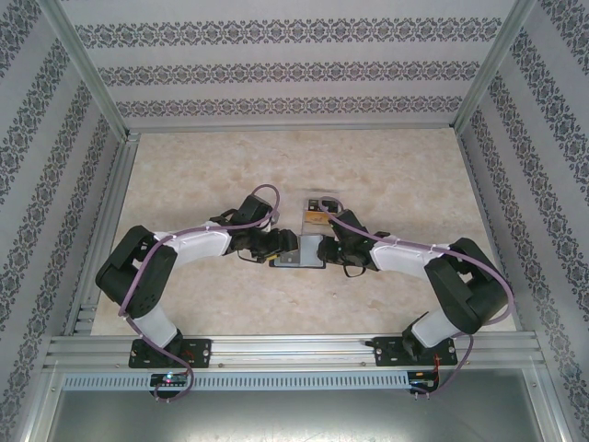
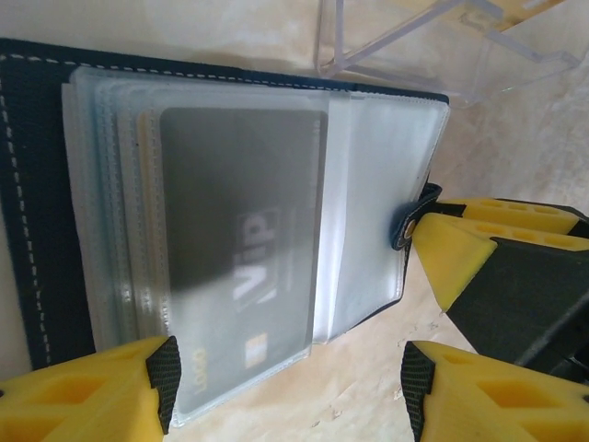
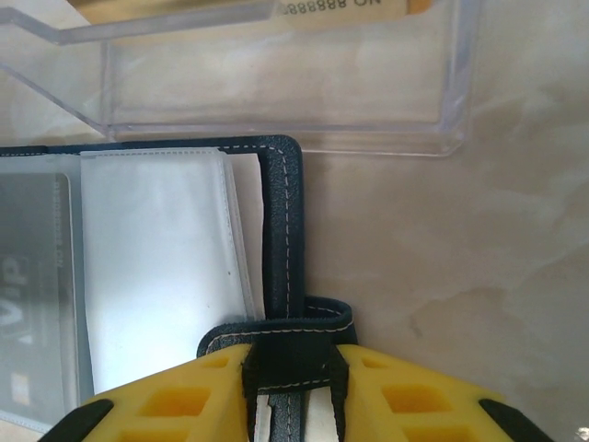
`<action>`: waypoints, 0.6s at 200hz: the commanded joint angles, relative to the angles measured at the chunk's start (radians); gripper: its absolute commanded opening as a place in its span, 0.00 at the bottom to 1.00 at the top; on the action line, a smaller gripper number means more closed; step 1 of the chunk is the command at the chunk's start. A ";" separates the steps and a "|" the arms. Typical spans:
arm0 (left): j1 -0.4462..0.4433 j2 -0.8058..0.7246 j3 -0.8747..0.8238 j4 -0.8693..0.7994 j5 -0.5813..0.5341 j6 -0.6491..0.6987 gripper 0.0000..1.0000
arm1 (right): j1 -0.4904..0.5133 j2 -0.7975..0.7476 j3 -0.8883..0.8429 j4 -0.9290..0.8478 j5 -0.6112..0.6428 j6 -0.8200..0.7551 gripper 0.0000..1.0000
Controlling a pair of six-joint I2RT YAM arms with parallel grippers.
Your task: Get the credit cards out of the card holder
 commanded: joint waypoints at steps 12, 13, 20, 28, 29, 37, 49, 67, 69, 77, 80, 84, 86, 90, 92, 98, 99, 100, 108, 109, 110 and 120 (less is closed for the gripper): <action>0.001 0.031 0.006 0.013 0.041 0.014 0.66 | 0.022 0.048 -0.002 -0.062 -0.024 0.009 0.31; 0.001 0.033 0.006 0.013 0.041 0.014 0.66 | 0.023 0.049 -0.001 -0.062 -0.024 0.009 0.31; 0.001 0.037 0.009 0.009 0.038 0.015 0.66 | 0.024 0.050 0.000 -0.063 -0.024 0.010 0.31; 0.001 0.040 0.009 0.004 0.034 0.015 0.66 | 0.026 0.050 0.001 -0.064 -0.023 0.009 0.31; 0.001 0.040 0.009 0.003 0.034 0.016 0.66 | 0.025 0.050 0.001 -0.064 -0.023 0.010 0.31; 0.001 0.044 0.012 0.003 0.035 0.017 0.66 | 0.025 0.051 0.001 -0.063 -0.023 0.009 0.31; 0.001 0.044 0.012 -0.003 0.033 0.018 0.66 | 0.028 0.050 0.001 -0.063 -0.022 0.010 0.31; 0.001 0.013 0.009 -0.021 0.001 0.023 0.66 | 0.027 0.050 -0.002 -0.063 -0.022 0.009 0.31; 0.001 0.008 0.008 -0.024 -0.005 0.024 0.65 | 0.028 0.050 -0.002 -0.063 -0.022 0.009 0.31; 0.001 -0.014 0.008 -0.034 -0.025 0.029 0.65 | 0.028 0.050 -0.002 -0.063 -0.021 0.009 0.31; 0.001 -0.020 0.009 -0.041 -0.030 0.031 0.65 | 0.027 0.051 -0.002 -0.062 -0.021 0.009 0.31; 0.001 -0.029 0.010 -0.048 -0.038 0.036 0.65 | 0.028 0.052 -0.002 -0.062 -0.021 0.010 0.31; 0.001 -0.033 0.011 -0.050 -0.041 0.038 0.65 | 0.027 0.053 -0.002 -0.062 -0.021 0.010 0.31; 0.001 -0.040 0.015 -0.059 -0.050 0.041 0.65 | 0.027 0.054 -0.002 -0.062 -0.021 0.010 0.31; 0.002 -0.044 0.015 -0.063 -0.052 0.043 0.65 | 0.027 0.054 -0.002 -0.062 -0.021 0.010 0.31; 0.002 -0.053 0.019 -0.073 -0.063 0.045 0.65 | 0.027 0.056 -0.002 -0.061 -0.022 0.011 0.31; 0.002 -0.054 0.019 -0.074 -0.065 0.046 0.65 | 0.027 0.056 -0.002 -0.060 -0.022 0.011 0.31; 0.002 -0.054 0.019 -0.074 -0.066 0.046 0.65 | 0.027 0.057 -0.002 -0.059 -0.022 0.011 0.31; 0.002 -0.063 0.019 -0.079 -0.077 0.048 0.65 | 0.027 0.060 -0.001 -0.058 -0.023 0.011 0.31; 0.002 -0.063 0.018 -0.079 -0.078 0.047 0.65 | 0.027 0.061 -0.001 -0.058 -0.024 0.011 0.30; 0.003 -0.064 0.018 -0.080 -0.078 0.047 0.65 | 0.028 0.061 -0.001 -0.058 -0.023 0.011 0.31; 0.004 -0.062 0.020 -0.089 -0.091 0.048 0.65 | 0.027 0.063 0.001 -0.056 -0.026 0.011 0.31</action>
